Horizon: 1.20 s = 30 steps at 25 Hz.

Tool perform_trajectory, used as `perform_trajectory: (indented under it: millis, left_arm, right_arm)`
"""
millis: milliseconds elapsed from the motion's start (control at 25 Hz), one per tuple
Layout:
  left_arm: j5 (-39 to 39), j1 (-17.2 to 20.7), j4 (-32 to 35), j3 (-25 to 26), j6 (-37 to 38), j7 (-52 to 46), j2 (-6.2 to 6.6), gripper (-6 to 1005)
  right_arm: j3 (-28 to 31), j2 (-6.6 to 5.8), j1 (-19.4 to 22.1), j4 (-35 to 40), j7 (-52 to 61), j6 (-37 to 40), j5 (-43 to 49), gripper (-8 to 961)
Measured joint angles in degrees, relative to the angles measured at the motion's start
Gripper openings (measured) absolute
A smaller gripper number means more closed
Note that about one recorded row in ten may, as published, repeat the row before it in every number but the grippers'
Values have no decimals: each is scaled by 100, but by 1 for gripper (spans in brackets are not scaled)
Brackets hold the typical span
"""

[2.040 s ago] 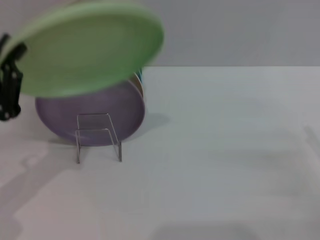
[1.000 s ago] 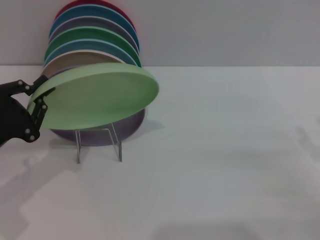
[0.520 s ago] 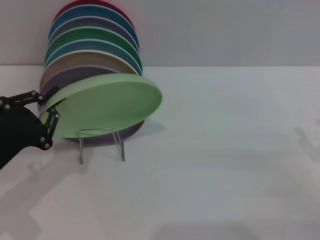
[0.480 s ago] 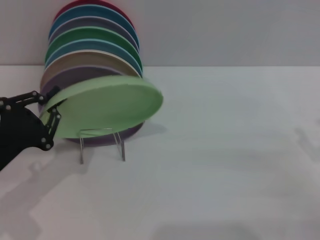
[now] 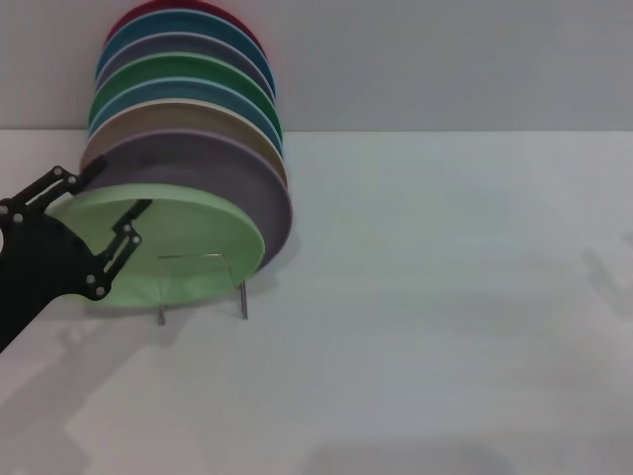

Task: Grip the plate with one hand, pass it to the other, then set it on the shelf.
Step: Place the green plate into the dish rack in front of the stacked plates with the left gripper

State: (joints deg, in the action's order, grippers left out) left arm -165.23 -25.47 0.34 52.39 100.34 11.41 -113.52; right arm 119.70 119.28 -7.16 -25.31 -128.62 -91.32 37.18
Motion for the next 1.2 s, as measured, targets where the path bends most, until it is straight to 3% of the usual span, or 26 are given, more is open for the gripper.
perform_trajectory:
  millis: [120,240,440,880,1200]
  left_arm:
    - [-16,-17,-2,-31,-57,35,-40,327]
    - [-20,-73,9,-76,-210,106,-124,543]
    - [-24,-194,-24,-124,-569,440,-268,781]
    - [-27,-335,-32,-122,-889,474,-318,787]
    - [-11,-673,-50,-86,-1340,399,-325,786]
  right_arm:
    - [17,-1,-4,-12,-7,-5,0,795]
    - [27,-1,-2,-37,-12,-16,-1,795]
    - [21,-1,48,-88,-15,-69,-1,795]
    - [64,-1,117,-88,-24,-80,48,795]
    - [33,-1,119,-88,-49,-86,56,795]
